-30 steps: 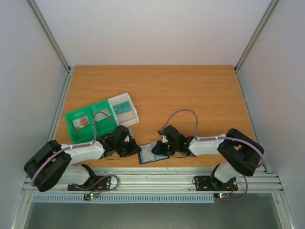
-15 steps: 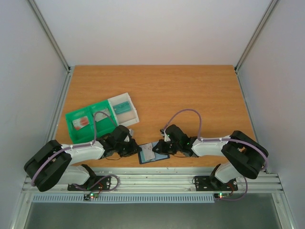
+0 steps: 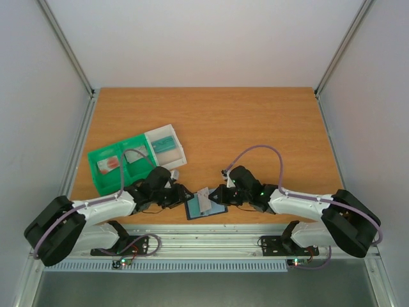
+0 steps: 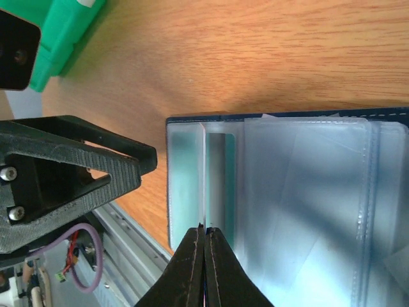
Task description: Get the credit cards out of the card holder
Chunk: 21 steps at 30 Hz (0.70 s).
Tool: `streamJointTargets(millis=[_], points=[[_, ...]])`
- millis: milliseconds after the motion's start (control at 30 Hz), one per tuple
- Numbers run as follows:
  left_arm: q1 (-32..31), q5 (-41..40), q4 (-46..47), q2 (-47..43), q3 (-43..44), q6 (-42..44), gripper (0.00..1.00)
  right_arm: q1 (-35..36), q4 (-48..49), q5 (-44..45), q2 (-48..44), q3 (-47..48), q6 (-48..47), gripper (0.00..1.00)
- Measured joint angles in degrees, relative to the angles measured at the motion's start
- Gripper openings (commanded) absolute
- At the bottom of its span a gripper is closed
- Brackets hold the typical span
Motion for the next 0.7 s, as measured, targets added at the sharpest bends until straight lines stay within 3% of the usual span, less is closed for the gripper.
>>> streamJointTargets(millis=[133,267,467,700], points=[[0.00,0.87,0.96,-3.52,-0.50,-1.36,0.56,-0.20,-2.32,0.68,-4.04,0.00,0.87,0.01],[-0.02,1.55,2.60,-8.33,-1.49,-3.02,0.61,-0.24,-3.58,1.01,-7.85,0.00,2.10,0.01],[-0.02,2.51,6.58,-13.81,-2.84,-6.05,0.61,-0.24,-5.33,1.20,-16.31,0.00,4.44,0.01],[-0.02,3.54,12.66,-16.09,-4.00,-10.12,0.54,-0.24,-5.29,1.33,-24.48,-0.04,7.08,0.01]])
